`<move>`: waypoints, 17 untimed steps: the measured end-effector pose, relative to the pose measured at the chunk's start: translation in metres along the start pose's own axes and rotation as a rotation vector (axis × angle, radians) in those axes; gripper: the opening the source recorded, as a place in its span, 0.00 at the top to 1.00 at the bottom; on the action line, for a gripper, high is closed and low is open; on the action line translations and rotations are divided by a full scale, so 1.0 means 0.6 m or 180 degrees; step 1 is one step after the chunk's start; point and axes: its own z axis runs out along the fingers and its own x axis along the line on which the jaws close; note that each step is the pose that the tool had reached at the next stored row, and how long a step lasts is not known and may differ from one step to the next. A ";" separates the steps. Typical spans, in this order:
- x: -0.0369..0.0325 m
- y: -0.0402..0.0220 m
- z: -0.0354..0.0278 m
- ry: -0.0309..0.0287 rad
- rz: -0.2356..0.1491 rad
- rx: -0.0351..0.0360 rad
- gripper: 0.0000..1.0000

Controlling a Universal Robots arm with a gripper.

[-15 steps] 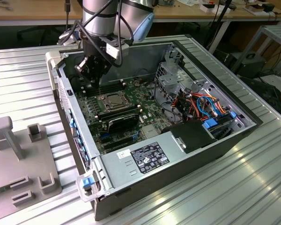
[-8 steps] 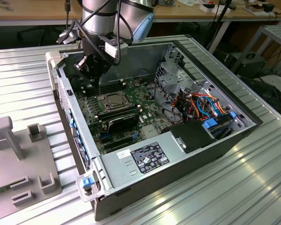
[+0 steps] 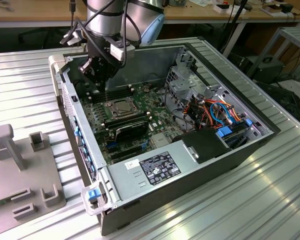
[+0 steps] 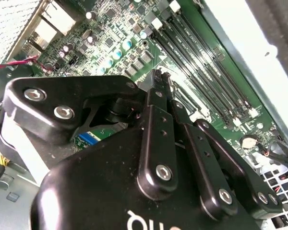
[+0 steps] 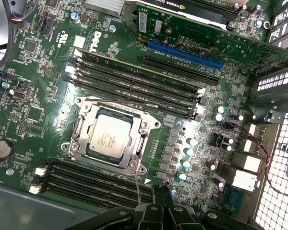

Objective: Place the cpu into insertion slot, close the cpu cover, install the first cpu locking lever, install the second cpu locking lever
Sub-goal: 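Install the first cpu locking lever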

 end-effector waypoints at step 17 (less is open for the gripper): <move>0.035 -0.001 0.007 0.0008 0.0135 0.0003 0.89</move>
